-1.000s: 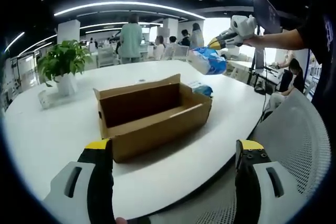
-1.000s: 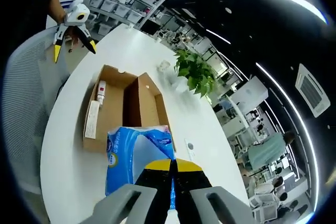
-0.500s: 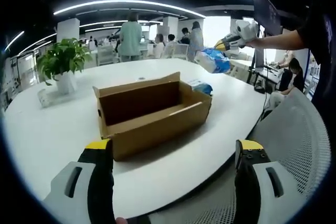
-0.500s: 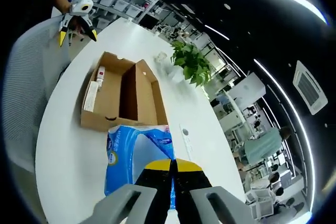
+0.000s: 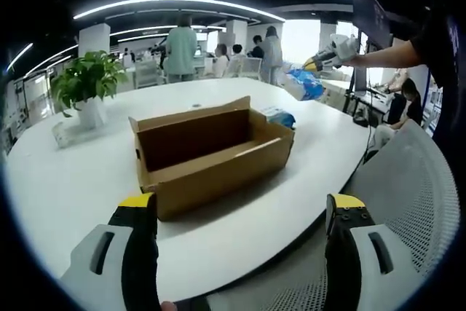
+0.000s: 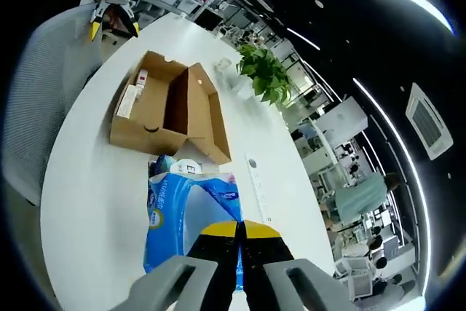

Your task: Operate the shoe box by opening the lid, removing the specified soft item, and placing it in the target area until the item is outside and the box remains undamaged.

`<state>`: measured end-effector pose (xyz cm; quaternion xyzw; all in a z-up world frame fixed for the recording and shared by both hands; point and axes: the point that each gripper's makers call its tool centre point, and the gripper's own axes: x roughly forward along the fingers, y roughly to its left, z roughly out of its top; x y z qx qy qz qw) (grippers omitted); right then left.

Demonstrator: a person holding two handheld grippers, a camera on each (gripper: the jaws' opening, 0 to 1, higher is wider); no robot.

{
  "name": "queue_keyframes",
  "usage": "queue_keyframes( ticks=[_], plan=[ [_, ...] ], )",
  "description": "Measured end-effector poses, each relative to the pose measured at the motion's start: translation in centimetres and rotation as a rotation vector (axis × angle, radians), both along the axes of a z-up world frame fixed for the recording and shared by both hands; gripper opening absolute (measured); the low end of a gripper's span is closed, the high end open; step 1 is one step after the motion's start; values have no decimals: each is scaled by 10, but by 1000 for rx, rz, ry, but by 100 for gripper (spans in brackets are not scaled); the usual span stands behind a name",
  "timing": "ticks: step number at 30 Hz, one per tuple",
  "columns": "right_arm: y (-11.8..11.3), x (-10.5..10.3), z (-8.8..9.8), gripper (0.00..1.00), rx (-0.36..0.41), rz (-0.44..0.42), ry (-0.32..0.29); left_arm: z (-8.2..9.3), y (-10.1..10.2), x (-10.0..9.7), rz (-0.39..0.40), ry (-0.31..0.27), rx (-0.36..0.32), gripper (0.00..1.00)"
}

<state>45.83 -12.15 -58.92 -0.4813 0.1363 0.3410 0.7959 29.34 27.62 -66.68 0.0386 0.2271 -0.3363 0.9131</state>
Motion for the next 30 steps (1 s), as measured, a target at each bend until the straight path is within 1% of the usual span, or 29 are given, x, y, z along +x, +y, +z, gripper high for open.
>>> queue_keyframes(
  ticks=[10, 18, 26, 30],
  plan=[
    [-22, 3, -17, 0, -5, 1, 20, -6, 0, -1, -9, 18, 27, 95],
    [-38, 6, -38, 0, -38, 16, 51, -9, -1, -2, -13, 32, 50, 94],
    [-47, 10, -52, 0, -57, 39, 70, -11, 1, -2, -3, 39, 70, 94],
    [-53, 10, -64, 0, -85, 50, 92, -12, 3, -1, 4, 43, 76, 94]
  ],
)
